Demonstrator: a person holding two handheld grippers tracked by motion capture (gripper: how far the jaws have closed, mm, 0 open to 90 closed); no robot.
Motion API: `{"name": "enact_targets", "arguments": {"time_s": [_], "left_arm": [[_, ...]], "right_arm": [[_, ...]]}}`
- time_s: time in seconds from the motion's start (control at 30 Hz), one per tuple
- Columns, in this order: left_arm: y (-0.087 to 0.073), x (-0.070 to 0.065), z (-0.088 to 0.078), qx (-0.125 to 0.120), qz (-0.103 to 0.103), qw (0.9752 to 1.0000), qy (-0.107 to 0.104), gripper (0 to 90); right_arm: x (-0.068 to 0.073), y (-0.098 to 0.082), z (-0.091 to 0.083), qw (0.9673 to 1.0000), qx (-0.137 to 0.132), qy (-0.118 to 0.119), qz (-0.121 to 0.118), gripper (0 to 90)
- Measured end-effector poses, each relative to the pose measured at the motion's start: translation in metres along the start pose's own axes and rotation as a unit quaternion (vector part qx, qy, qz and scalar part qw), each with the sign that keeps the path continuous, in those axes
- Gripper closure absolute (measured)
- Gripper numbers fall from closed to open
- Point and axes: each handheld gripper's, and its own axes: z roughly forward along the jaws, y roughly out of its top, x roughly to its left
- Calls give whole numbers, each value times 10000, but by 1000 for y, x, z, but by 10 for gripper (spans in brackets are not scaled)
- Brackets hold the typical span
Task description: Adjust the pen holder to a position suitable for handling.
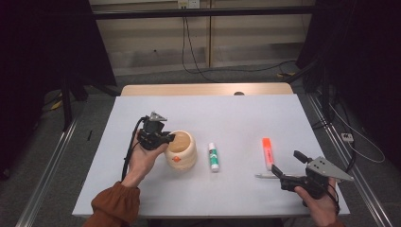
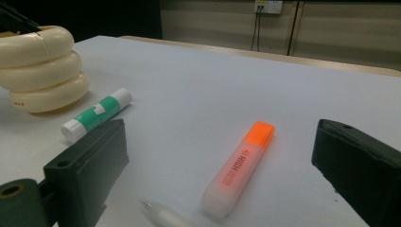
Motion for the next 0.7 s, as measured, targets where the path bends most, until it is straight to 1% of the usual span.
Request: {"name": "enact_targets", "arguments": {"time_s": [0.07,0.17,0.27,0.37,0.43,0.53,0.7], "left_arm": [[-1,1,1,1,-37,10000,-23,771],[-2,0,4,41,-18,10000,-42,770],[-1,-1,4,27,-15,10000,-34,768],[-1,-1,5,23,-64,10000,-57,765],[0,-2,7,-2,-23,10000,-24,759],[0,-3,8,-7,-27,10000,17,758],[0,-3,9,-45,-192,9998,31,756]], "right_arm": [[0,0,0,10000,5,-9,9,39],[0,0,0,10000,3,-8,9,39],[0,0,0,10000,10,-6,-7,39],[0,0,0,10000,4,0,-10,39],[0,0,0,10000,12,0,0,39],[0,0,0,10000,6,1,-7,39],[0,0,1,10000,12,-2,-4,39]]}}
